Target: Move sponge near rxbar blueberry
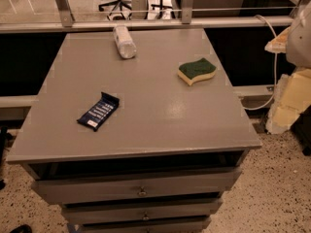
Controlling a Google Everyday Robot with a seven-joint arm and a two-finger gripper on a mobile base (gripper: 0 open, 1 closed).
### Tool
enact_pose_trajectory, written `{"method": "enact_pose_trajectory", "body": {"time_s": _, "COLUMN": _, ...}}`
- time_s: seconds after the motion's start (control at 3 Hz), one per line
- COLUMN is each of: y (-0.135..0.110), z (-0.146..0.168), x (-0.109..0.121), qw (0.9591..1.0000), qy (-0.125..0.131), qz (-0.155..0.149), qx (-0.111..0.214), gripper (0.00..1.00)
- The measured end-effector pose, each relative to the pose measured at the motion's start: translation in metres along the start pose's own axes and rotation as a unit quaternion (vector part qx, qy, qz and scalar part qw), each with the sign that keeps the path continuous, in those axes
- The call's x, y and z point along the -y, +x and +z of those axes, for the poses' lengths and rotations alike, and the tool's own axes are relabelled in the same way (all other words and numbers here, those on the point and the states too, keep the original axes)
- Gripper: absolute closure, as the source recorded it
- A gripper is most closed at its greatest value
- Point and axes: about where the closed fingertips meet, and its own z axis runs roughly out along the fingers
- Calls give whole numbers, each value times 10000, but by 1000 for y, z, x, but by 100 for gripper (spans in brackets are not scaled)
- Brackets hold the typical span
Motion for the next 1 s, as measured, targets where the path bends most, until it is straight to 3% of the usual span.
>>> {"method": "enact_pose_trajectory", "body": {"time_s": 0.33, "y": 0, "z": 0, "x": 0, "qw": 10000, "qy": 1, "qz": 0, "qx": 0, "gripper": 0}}
{"method": "enact_pose_trajectory", "body": {"time_s": 0.67, "y": -10, "z": 9, "x": -5, "qw": 9993, "qy": -147, "qz": 102, "qx": 331, "gripper": 0}}
{"method": "enact_pose_trajectory", "body": {"time_s": 1.0, "y": -61, "z": 27, "x": -16, "qw": 9931, "qy": -340, "qz": 140, "qx": 1112, "gripper": 0}}
